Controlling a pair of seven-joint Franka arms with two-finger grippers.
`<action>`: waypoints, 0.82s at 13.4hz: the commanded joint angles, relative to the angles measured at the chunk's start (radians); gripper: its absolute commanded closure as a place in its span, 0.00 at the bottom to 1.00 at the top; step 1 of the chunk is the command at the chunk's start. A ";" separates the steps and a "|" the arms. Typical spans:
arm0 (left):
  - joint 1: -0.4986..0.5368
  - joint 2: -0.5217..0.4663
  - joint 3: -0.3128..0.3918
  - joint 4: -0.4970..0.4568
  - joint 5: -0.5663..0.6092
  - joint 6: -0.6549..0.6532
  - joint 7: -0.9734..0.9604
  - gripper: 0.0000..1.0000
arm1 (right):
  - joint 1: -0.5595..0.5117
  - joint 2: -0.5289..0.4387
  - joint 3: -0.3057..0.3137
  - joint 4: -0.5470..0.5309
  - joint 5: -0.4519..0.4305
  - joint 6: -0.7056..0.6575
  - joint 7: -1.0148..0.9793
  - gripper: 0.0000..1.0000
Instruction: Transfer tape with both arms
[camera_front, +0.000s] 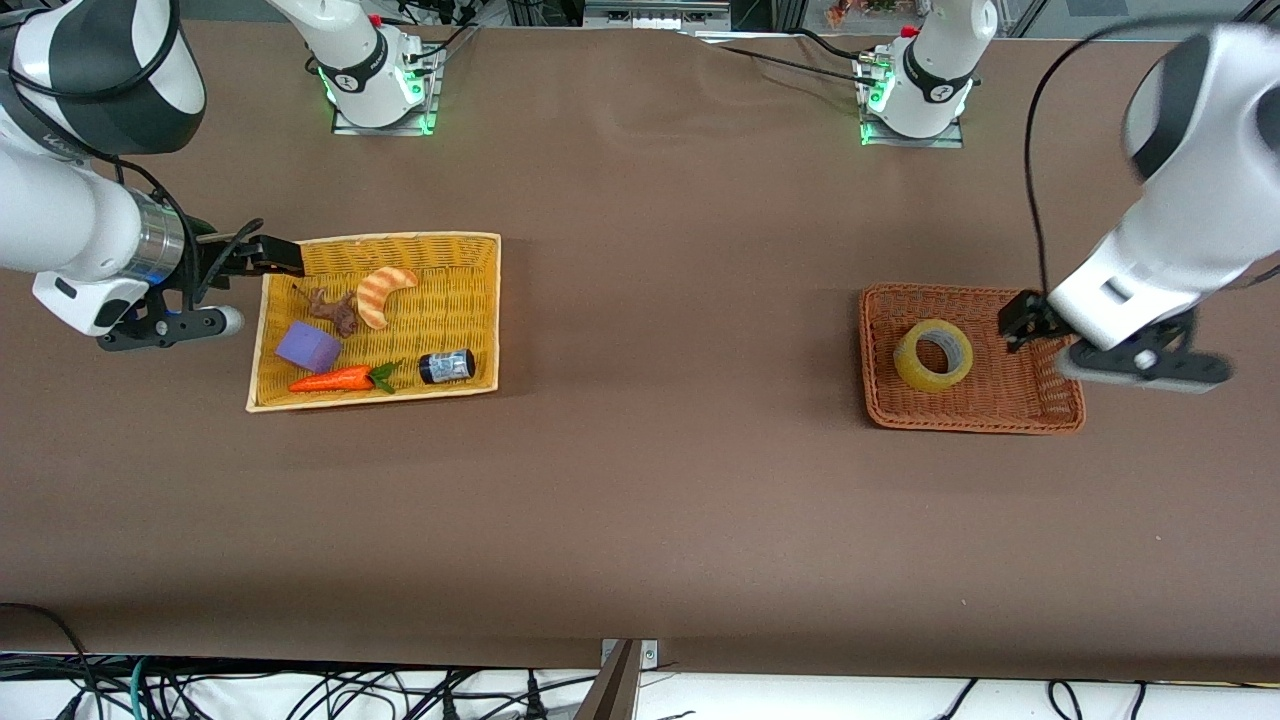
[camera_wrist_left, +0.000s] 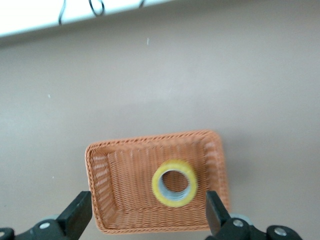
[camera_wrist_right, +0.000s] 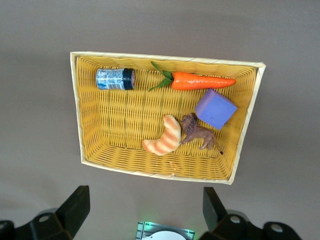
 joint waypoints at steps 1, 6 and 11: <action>-0.047 -0.085 0.105 0.022 -0.118 -0.049 0.017 0.00 | 0.002 0.000 0.001 0.015 -0.015 -0.010 -0.001 0.00; -0.286 -0.122 0.392 -0.078 -0.180 -0.038 0.091 0.00 | 0.002 0.002 0.001 0.016 -0.024 -0.010 -0.011 0.00; -0.273 -0.174 0.386 -0.156 -0.175 0.000 0.098 0.00 | 0.002 0.002 0.003 0.018 -0.040 -0.010 -0.012 0.00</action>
